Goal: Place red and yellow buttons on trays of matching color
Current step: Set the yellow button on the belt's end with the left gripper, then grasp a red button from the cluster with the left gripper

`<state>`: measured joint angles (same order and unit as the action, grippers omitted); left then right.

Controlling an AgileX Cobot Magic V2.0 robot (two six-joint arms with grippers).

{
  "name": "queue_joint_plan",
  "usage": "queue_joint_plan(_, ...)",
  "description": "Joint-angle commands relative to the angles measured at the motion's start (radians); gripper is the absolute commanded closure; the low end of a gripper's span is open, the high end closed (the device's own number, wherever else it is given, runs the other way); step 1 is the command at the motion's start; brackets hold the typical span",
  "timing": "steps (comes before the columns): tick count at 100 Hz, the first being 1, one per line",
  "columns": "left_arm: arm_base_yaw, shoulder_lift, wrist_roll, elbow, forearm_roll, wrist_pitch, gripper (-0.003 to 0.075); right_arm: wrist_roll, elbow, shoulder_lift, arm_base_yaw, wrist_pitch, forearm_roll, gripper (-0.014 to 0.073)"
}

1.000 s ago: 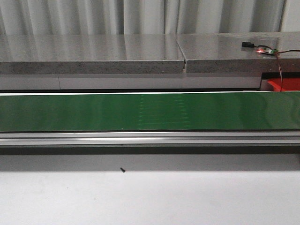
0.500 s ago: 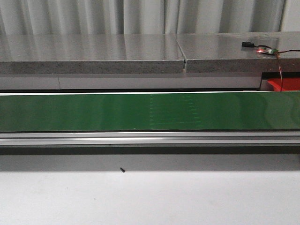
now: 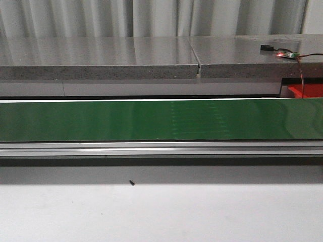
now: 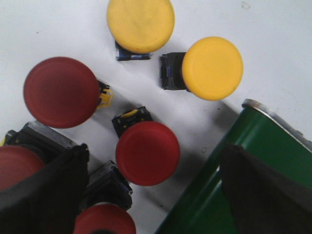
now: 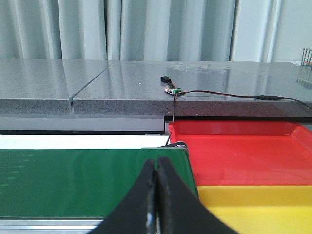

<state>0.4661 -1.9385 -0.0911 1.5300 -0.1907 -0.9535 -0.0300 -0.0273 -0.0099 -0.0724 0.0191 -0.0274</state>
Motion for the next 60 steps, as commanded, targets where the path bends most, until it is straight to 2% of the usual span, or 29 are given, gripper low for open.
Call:
queue_joint_plan(1,0.000,0.045,-0.007,0.033,-0.008,0.024,0.0239,0.004,0.015,-0.021,0.003,0.074,-0.012,0.0660)
queue_joint_plan(60,0.000,-0.021,-0.007,0.035,-0.006,0.068,0.0250,0.004,0.015,-0.021,0.003,0.074,-0.012,0.0660)
